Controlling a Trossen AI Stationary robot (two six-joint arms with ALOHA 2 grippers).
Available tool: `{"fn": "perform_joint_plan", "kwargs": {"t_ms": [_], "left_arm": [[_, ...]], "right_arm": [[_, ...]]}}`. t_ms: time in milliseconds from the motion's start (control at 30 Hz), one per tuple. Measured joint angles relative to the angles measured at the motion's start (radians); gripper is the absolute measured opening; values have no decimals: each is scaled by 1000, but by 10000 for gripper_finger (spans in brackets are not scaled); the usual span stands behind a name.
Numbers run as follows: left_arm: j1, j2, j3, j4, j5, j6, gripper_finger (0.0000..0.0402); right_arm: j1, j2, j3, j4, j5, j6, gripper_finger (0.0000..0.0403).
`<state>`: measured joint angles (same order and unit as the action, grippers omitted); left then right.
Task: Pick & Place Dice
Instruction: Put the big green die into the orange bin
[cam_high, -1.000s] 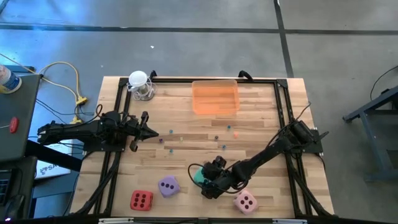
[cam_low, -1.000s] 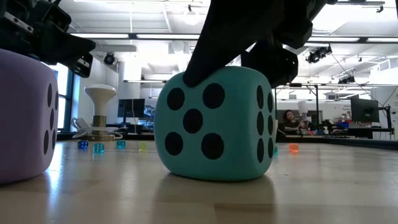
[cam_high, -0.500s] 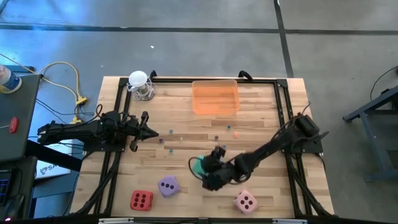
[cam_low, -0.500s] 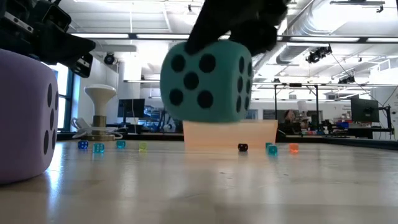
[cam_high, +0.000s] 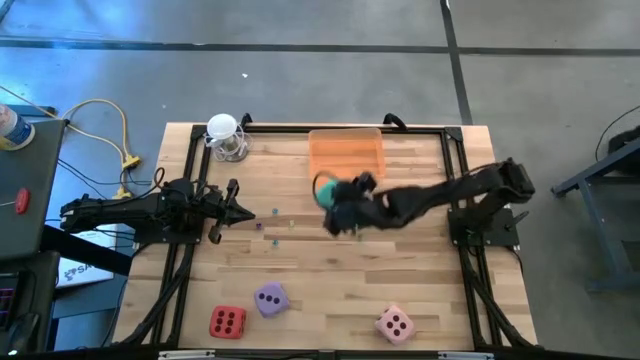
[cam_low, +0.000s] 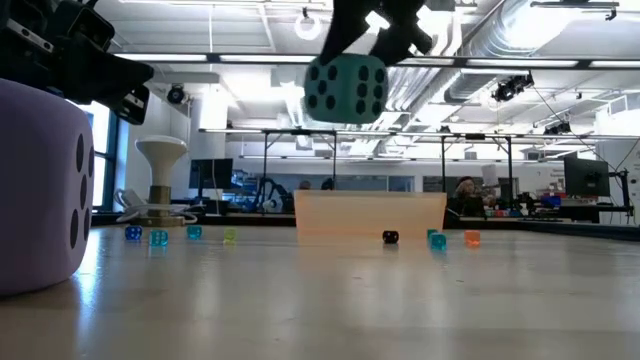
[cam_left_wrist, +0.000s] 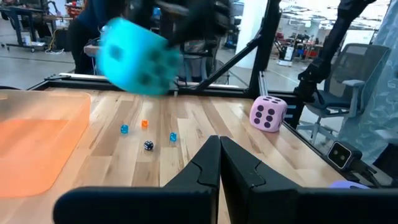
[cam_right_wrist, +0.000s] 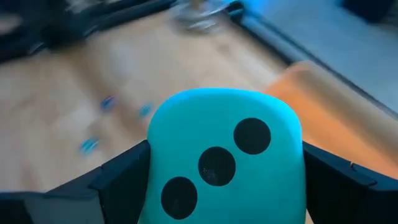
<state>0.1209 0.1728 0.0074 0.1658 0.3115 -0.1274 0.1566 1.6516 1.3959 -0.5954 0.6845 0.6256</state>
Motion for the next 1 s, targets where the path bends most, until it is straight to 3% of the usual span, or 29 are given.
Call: {"fn": "perform_joint_plan", "kwargs": {"t_ms": [100, 267, 567, 800, 1000], "left_arm": [[0, 0, 0, 0, 0, 0, 0], [0, 0, 0, 0, 1, 0, 0], [0, 0, 0, 0, 0, 0, 0], [0, 0, 0, 0, 1, 0, 0], [0, 0, 0, 0, 1, 0, 0]], "right_arm": [[-75, -27, -1, -138, 43, 132, 330], [-231, -42, 0, -258, 27, 157, 329], [-466, -22, -17, -221, -69, 126, 337], [-541, 2, -109, -42, -114, 35, 338], [-599, 24, -116, -4, -157, 31, 338]]}}
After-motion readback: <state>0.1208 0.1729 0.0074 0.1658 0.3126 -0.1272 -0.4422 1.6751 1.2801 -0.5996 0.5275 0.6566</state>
